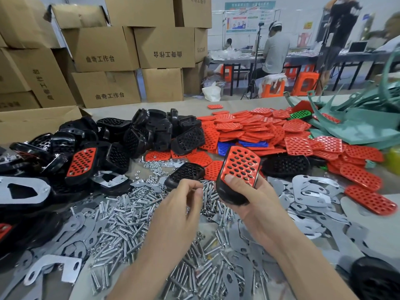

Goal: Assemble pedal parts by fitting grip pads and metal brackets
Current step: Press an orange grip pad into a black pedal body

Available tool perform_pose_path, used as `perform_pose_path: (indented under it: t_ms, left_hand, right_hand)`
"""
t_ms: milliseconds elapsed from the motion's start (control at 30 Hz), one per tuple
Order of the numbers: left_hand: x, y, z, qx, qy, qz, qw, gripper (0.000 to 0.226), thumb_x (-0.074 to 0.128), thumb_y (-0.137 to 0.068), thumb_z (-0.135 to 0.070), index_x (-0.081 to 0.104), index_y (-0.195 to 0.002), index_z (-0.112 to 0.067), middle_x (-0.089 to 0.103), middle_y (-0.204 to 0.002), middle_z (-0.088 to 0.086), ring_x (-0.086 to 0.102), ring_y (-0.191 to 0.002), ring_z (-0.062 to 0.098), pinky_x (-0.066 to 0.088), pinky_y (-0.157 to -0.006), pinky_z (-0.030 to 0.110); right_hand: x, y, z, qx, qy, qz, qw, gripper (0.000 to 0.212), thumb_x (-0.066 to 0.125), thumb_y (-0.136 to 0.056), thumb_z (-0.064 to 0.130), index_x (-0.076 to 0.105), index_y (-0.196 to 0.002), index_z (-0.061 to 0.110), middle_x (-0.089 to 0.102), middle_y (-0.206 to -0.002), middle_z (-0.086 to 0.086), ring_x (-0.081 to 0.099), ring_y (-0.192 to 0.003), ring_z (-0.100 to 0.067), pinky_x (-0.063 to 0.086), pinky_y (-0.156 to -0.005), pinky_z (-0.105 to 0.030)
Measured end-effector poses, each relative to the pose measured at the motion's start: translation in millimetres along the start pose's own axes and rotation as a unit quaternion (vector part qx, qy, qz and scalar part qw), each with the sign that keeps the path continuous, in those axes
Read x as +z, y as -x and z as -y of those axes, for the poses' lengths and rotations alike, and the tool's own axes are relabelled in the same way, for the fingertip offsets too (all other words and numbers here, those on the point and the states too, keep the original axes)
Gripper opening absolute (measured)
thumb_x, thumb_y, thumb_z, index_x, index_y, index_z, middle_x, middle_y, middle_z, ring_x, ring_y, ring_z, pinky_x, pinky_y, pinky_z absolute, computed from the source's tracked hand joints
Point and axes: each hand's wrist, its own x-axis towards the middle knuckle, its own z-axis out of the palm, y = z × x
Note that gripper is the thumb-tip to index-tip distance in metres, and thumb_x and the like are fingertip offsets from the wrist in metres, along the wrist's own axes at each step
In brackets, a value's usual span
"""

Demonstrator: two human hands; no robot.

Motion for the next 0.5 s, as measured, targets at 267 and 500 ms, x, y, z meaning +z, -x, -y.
perform_pose_path:
  t_ms: [267,500]
  left_hand:
    - [-2.1,0.0,4.0,0.055,-0.118,0.055,0.99,0.023,0.033,-0.098,-0.05,0.052,-0.106,-0.04,0.051,-0.093,-0.03,0.047,-0.091,-0.004,0.04,-0.084,0.02]
    - [3.6,0.6,8.1,0.083,-0.232,0.149,0.958,0.052,0.02,-0.095,-0.06,0.054,-0.131,-0.043,0.036,-0.109,-0.026,0.031,-0.1,-0.003,0.024,-0.089,0.02]
  right_hand:
    - [4.0,-0.6,3.0,-0.012,-0.042,-0.045,0.998,0.056,0.079,-0.069,0.013,0.062,-0.122,0.003,0.076,-0.107,-0.014,0.076,-0.087,-0.022,0.061,-0.07,-0.03]
    - [-3.5,-4.7,7.0,-0.006,-0.073,-0.084,0.994,0.044,0.073,-0.084,0.005,0.06,-0.125,0.002,0.075,-0.111,-0.017,0.076,-0.094,-0.029,0.063,-0.071,-0.036]
